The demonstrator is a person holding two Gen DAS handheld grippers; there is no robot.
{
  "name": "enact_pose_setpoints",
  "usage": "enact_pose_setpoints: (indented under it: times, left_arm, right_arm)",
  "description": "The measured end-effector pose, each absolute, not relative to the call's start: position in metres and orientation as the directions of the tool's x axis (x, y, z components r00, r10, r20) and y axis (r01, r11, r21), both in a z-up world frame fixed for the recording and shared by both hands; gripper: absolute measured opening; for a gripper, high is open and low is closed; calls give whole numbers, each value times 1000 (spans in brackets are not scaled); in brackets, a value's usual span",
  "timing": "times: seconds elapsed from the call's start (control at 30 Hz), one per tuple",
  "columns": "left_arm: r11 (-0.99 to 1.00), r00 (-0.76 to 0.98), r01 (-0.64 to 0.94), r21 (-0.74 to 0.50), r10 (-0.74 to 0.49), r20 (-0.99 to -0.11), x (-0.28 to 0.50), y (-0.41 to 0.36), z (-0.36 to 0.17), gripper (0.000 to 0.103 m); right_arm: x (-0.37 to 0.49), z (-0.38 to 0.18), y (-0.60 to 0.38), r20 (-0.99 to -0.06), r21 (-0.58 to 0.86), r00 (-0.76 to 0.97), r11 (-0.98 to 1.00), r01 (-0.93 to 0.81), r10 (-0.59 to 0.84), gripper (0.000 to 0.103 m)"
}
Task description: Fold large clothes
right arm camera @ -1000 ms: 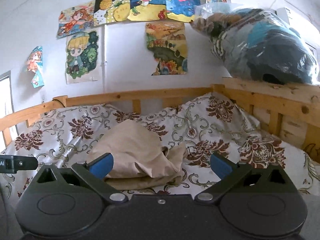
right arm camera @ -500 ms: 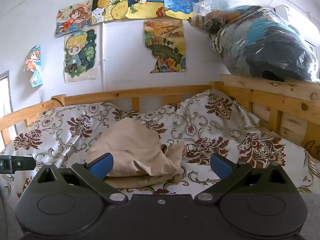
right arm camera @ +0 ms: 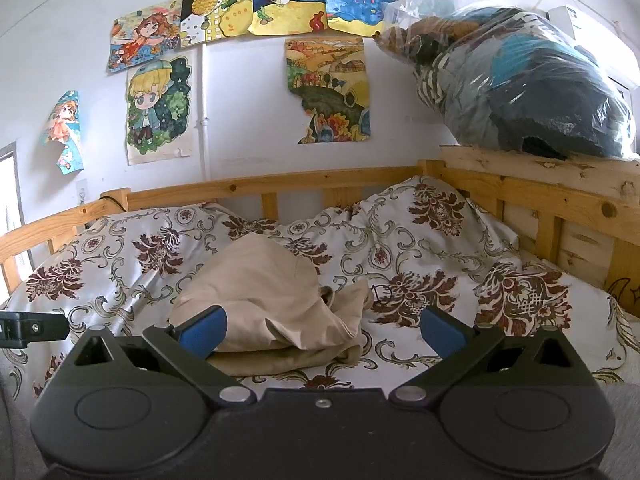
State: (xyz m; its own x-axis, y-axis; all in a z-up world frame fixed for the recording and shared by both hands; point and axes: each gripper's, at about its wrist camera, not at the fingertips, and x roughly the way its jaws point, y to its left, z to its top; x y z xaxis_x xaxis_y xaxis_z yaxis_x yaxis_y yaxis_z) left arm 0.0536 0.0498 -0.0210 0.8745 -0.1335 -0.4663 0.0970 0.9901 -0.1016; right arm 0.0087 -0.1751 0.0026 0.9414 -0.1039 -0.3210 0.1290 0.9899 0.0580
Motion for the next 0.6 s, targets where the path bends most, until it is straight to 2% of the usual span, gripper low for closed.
enact_pose_setpoints:
  times: [0.6]
  left_arm:
    - [990,874,98,-102,-134,-467,53,50,-21,102]
  right_arm:
    - [8,2,-175,-323,60,941,990,131,-105,102]
